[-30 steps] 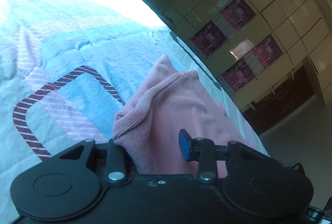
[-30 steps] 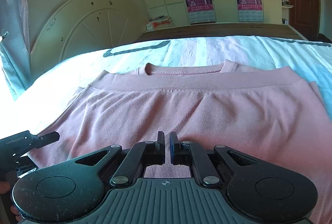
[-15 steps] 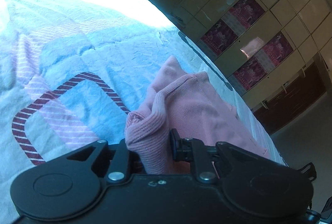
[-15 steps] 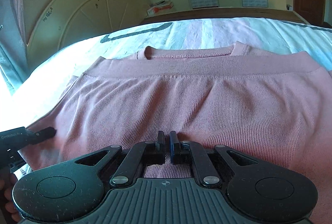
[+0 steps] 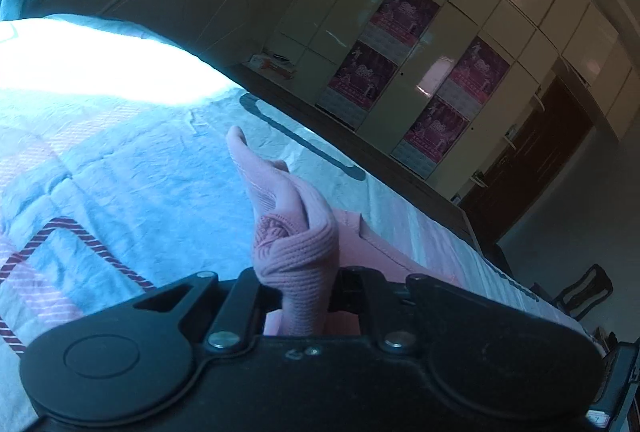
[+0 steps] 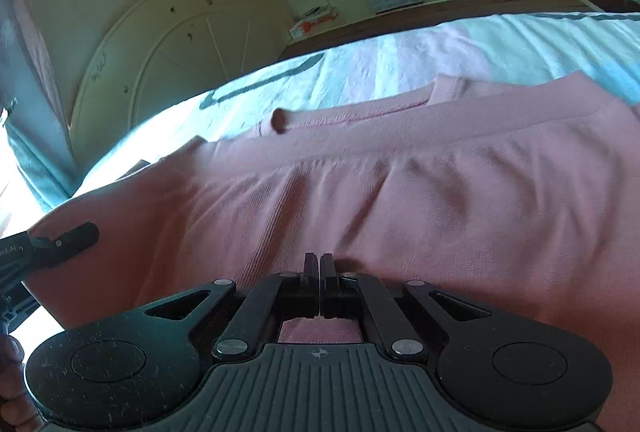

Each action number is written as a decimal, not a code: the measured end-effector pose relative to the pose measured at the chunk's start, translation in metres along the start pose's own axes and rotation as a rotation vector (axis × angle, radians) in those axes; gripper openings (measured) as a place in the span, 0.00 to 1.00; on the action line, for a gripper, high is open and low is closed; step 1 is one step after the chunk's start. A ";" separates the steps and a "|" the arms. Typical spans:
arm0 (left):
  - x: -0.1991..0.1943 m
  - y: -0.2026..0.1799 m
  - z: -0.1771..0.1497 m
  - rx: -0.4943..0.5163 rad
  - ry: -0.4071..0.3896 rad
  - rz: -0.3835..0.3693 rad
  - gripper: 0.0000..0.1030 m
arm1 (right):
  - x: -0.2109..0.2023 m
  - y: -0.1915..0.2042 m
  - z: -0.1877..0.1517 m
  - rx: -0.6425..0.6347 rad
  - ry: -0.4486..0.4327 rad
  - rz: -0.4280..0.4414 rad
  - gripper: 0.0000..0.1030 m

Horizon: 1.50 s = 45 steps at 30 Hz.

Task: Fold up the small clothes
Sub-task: 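Grasp the side edge with the left tool while the right tool holds its edge, then fold the side edge over with both tools and open them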

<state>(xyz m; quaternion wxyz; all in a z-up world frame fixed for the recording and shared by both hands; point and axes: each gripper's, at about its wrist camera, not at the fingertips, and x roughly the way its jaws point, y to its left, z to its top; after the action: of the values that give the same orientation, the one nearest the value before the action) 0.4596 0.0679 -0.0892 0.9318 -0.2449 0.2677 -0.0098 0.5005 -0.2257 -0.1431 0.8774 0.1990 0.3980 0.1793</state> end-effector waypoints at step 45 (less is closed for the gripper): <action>0.071 -0.104 -0.047 0.300 0.359 -0.073 0.52 | -0.105 -0.081 0.022 -0.065 -0.019 -0.037 0.11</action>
<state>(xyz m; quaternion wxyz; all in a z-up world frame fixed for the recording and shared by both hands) 0.5079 -0.0551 -0.1110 0.8942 -0.1077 0.4156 -0.1267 0.4653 -0.3495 -0.1037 0.8903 0.1647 0.3873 0.1741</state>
